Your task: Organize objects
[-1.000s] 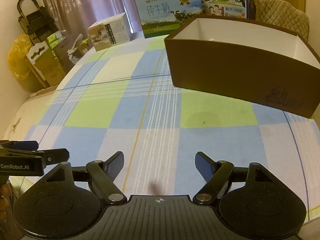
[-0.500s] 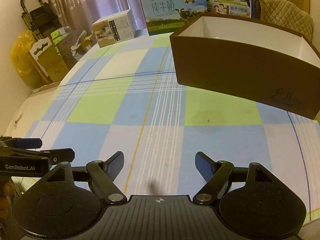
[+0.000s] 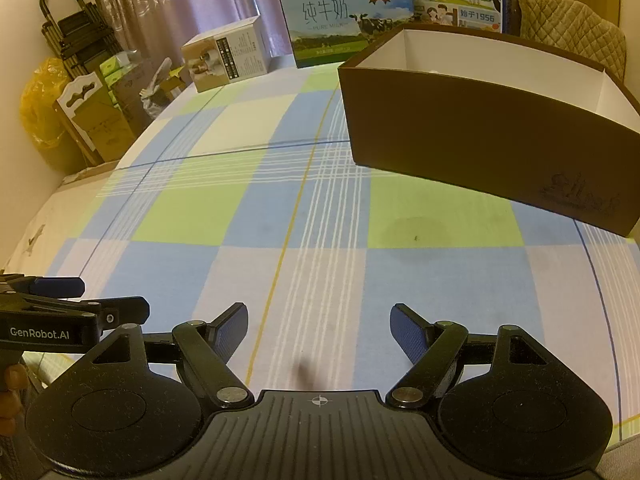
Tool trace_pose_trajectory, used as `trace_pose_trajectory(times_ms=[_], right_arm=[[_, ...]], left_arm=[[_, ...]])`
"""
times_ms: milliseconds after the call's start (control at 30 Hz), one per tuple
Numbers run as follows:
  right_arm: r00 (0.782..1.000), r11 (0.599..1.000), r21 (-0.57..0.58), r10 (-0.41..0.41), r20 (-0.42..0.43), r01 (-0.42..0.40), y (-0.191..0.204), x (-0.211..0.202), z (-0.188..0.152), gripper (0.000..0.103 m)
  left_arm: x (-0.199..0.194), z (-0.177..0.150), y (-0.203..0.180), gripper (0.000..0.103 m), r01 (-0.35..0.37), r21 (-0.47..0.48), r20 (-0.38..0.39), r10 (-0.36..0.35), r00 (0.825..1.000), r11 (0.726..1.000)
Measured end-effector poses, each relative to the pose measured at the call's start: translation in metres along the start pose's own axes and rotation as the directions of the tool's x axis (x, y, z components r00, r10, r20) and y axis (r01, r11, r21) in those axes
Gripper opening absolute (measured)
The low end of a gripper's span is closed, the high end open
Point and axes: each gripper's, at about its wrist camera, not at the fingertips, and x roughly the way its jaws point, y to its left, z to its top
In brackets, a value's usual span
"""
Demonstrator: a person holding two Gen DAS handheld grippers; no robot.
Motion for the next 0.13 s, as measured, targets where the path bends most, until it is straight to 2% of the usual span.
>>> trace_pose_trajectory(times_ms=[133], right_arm=[[1.000, 1.000, -0.003, -0.006, 0.002, 0.006, -0.0001, 0.0012, -0.0002, 0.075]], left_arm=[[0.0008, -0.0004, 0.0003, 0.102, 0.002, -0.002, 0.002, -0.002, 1.000, 1.000]])
